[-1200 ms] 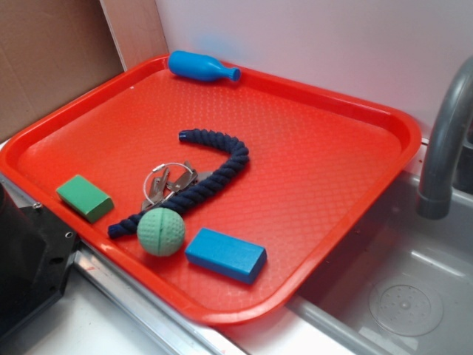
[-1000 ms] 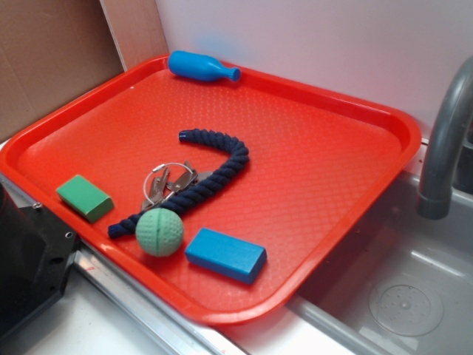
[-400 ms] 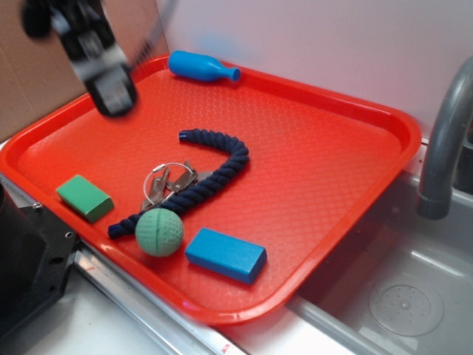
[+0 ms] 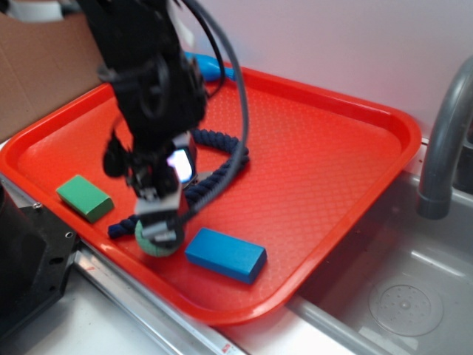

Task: Grab the blue block.

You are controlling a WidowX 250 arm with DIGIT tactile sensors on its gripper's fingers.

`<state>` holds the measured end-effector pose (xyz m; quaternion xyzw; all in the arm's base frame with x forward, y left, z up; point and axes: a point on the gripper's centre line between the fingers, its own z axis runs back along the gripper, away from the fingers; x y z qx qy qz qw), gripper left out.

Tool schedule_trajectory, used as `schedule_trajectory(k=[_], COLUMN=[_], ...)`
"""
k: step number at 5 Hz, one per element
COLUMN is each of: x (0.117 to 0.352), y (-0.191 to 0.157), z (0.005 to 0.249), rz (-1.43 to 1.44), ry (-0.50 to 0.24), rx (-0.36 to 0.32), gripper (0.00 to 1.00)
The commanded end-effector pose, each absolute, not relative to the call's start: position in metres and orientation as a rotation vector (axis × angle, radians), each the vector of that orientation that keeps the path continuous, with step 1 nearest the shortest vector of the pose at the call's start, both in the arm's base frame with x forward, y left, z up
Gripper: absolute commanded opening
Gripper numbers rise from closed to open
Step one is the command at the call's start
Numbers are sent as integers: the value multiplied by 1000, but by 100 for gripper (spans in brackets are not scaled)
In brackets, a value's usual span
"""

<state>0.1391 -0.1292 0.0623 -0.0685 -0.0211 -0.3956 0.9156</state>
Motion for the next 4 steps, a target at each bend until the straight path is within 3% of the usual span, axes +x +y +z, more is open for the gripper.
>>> schedule_trajectory(k=[1,2,3,4], x=[128,143,160,164], y=[-156,-168,-156,-152], z=[45,40,34,33], rz=[-920,-1010,-1067,-1055], ry=[-41,-39,24,24], rx=[-59,-32,-47,-32], gripper=[100,100,100,100])
